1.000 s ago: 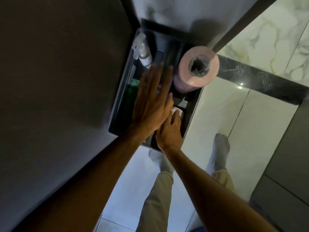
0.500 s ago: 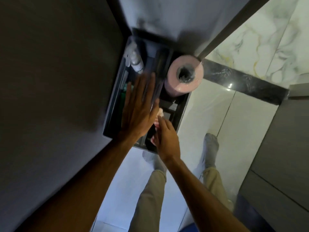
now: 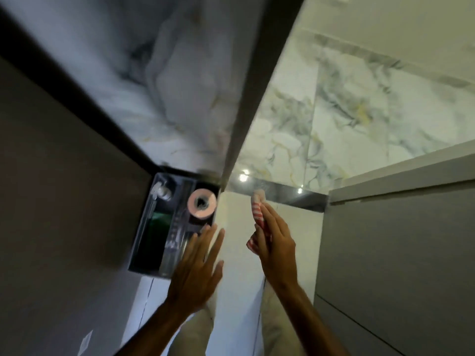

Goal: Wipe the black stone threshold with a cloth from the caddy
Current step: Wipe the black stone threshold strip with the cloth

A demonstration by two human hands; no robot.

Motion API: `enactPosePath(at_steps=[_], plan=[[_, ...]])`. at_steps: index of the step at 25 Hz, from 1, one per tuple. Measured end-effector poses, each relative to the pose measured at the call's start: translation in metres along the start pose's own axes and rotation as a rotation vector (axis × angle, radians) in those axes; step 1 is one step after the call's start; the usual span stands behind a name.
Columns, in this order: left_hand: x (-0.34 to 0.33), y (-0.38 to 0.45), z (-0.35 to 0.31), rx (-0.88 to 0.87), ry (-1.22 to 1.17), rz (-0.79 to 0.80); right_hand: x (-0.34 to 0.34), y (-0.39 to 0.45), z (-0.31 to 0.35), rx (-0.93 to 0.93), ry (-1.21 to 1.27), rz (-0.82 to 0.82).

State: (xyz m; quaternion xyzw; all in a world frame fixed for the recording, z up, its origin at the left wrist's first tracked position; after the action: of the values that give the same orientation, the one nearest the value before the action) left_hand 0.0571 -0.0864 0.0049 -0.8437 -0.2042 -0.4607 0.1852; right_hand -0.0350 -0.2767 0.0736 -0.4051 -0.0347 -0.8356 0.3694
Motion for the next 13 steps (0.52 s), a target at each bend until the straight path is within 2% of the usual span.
enactPosePath(at_steps=[3,7,10,13], plan=[[-0.007,0.035,-0.056,-0.047,-0.105,0.046,0.05,0.048,-0.005,0.017,0.048,-0.057],[-0.043,0.109,-0.108,0.099,-0.148,0.138,0.092,0.12,-0.047,-0.017,0.135,-0.076],[-0.103,0.166,-0.124,0.321,-0.314,0.118,0.097,0.179,-0.101,-0.037,0.146,-0.012],[-0.186,0.227,-0.11,0.397,-0.335,0.25,0.068,0.244,-0.179,-0.005,0.098,0.051]])
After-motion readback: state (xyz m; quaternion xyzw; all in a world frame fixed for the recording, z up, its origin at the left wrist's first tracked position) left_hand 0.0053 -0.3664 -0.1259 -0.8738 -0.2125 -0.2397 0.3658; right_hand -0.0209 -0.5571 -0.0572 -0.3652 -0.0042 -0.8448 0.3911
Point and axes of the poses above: each hand's wrist, its own y-axis towards the middle knuckle, its own x-axis out of the back of the hand, z = x × y, the point moved 1 cm from there along y, towards the middle knuckle, and after that the axes turned 6 degrees about -y, right-handed, at the moved point
